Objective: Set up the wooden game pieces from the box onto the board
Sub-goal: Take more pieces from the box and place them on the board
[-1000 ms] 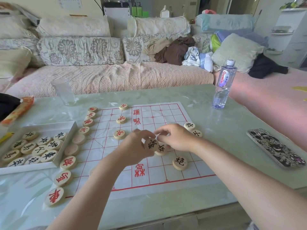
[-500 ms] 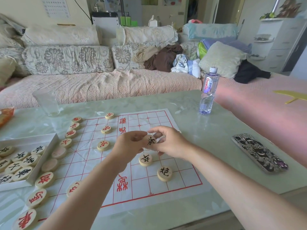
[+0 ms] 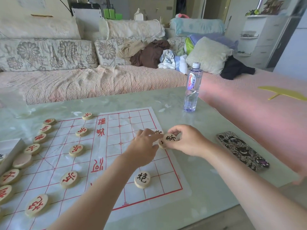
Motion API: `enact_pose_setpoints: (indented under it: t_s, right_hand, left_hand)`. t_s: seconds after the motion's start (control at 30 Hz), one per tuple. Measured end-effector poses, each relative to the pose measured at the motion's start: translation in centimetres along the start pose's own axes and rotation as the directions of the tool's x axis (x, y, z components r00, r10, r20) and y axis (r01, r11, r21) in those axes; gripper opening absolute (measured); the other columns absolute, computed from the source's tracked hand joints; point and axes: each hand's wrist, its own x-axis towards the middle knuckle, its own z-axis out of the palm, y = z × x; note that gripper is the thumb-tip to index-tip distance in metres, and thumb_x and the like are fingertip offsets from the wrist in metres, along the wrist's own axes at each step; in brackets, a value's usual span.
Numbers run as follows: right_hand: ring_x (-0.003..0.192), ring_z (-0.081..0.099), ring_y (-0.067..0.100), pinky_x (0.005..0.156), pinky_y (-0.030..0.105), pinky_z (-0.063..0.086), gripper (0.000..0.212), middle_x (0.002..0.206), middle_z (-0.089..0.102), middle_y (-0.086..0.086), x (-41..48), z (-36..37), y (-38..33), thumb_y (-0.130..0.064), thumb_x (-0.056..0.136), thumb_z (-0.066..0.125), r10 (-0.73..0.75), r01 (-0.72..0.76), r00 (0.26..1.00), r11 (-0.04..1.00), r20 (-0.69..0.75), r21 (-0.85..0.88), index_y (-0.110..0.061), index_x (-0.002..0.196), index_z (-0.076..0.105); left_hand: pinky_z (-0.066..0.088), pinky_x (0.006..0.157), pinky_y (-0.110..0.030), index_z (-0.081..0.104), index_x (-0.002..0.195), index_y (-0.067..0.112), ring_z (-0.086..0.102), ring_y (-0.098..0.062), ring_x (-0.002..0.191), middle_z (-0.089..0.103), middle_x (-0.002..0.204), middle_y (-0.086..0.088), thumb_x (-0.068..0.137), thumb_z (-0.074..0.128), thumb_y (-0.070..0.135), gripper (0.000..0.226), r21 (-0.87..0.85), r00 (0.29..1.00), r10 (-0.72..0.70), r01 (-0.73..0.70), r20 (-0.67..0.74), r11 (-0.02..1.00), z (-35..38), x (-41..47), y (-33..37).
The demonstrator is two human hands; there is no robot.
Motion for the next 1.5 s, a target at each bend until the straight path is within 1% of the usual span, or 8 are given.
enact_pose_setpoints:
  t_s: [0.1, 0.3, 0.4, 0.67, 0.87, 1.1, 1.3, 1.5]
  right_hand:
    - [0.074, 0.057, -0.002, 0.059, 0.014, 0.042, 0.042, 0.107, 0.062, -0.015, -0.8, -0.1, 1.4, -0.037, 0.073, 0.083, 0.043, -0.042, 0.999, 0.999, 0.025, -0.032, -0.035, 0.110, 0.064]
    - [0.078, 0.058, -0.010, 0.065, 0.009, 0.042, 0.040, 0.103, 0.063, -0.021, -2.2, -0.4, 1.4, -0.041, 0.071, 0.083, 0.025, -0.012, 0.992, 0.994, 0.124, -0.105, -0.038, 0.107, 0.066]
    - [0.092, 0.061, 0.000, 0.080, 0.020, 0.050, 0.041, 0.101, 0.064, -0.020, -2.5, 0.3, 1.1, -0.045, 0.068, 0.081, 0.020, 0.007, 0.989, 0.983, 0.149, -0.181, -0.037, 0.105, 0.067]
    - [0.100, 0.056, 0.008, 0.084, 0.029, 0.047, 0.051, 0.106, 0.058, -0.017, -3.0, -0.4, -1.3, -0.058, 0.065, 0.078, 0.044, 0.022, 0.987, 0.914, 0.154, -0.405, -0.041, 0.110, 0.060]
    - [0.093, 0.058, 0.009, 0.081, 0.030, 0.048, 0.025, 0.095, 0.062, -0.015, -2.6, 1.9, -6.8, -0.050, 0.084, 0.068, -0.099, 0.125, 0.990, 0.947, 0.100, -0.296, -0.035, 0.103, 0.063]
    - [0.082, 0.057, 0.000, 0.069, 0.016, 0.041, 0.026, 0.101, 0.066, -0.012, -3.4, 10.4, -15.7, -0.038, 0.091, 0.066, -0.224, 0.245, 0.945, 0.968, 0.237, -0.060, -0.030, 0.115, 0.064]
    - [0.090, 0.058, 0.000, 0.070, 0.005, 0.037, 0.021, 0.101, 0.062, -0.016, -2.6, 18.7, -22.1, -0.030, 0.093, 0.063, -0.301, 0.314, 0.900, 0.949, 0.316, 0.009, -0.029, 0.113, 0.068]
    - [0.088, 0.058, 0.008, 0.071, 0.018, 0.043, 0.023, 0.104, 0.065, -0.009, -0.4, 27.0, -30.8, -0.028, 0.093, 0.063, -0.416, 0.452, 0.816, 0.892, 0.401, 0.005, -0.025, 0.116, 0.067]
  left_hand:
    - [0.028, 0.110, -0.041, 0.030, 0.143, 0.050, 0.021, -0.021, 0.132, 0.024, 0.146, 0.006, 0.099, 0.040, 0.032, 0.048, 0.129, 0.995, 0.029, -0.042, 0.100, 0.991, 0.5, 0.0, -0.2]
    - [0.028, 0.110, -0.038, 0.035, 0.140, 0.048, 0.021, -0.014, 0.135, 0.030, 0.147, 0.012, 0.098, 0.041, 0.035, 0.044, 0.124, 0.993, 0.026, -0.040, 0.114, 0.991, 0.6, -0.3, -0.4]
    - [0.031, 0.110, -0.042, 0.035, 0.142, 0.045, 0.023, -0.015, 0.135, 0.031, 0.147, 0.011, 0.098, 0.043, 0.037, 0.046, 0.084, 0.994, 0.021, -0.030, 0.107, 0.996, 0.6, -0.5, -0.2]
    - [0.042, 0.097, -0.035, 0.047, 0.135, 0.034, 0.035, -0.013, 0.119, 0.046, 0.126, 0.009, 0.096, 0.050, 0.034, 0.039, -0.007, 0.999, 0.029, -0.029, -0.026, 1.000, -0.4, -2.9, -0.4]
    - [0.050, 0.079, -0.030, 0.057, 0.115, 0.032, 0.049, -0.008, 0.094, 0.053, 0.102, 0.013, 0.094, 0.052, 0.036, 0.022, -0.019, 0.992, -0.031, 0.029, -0.125, 0.999, -4.3, -6.2, -3.0]
    - [0.039, 0.058, -0.018, 0.063, 0.101, 0.035, 0.055, -0.008, 0.081, 0.055, 0.097, 0.013, 0.093, 0.054, 0.034, 0.012, -0.026, 0.953, -0.221, 0.220, -0.208, 0.975, -10.6, -12.8, -10.2]
    - [0.043, 0.072, -0.025, 0.066, 0.106, 0.028, 0.054, -0.009, 0.082, 0.059, 0.099, 0.011, 0.091, 0.057, 0.029, 0.017, -0.074, 0.879, -0.363, 0.358, -0.310, 0.931, -14.6, -19.4, -18.4]
    - [0.048, 0.078, -0.031, 0.066, 0.109, 0.026, 0.059, -0.020, 0.093, 0.061, 0.105, 0.001, 0.090, 0.055, 0.025, 0.021, -0.066, 0.786, -0.514, 0.526, -0.344, 0.848, -17.9, -24.3, -26.3]
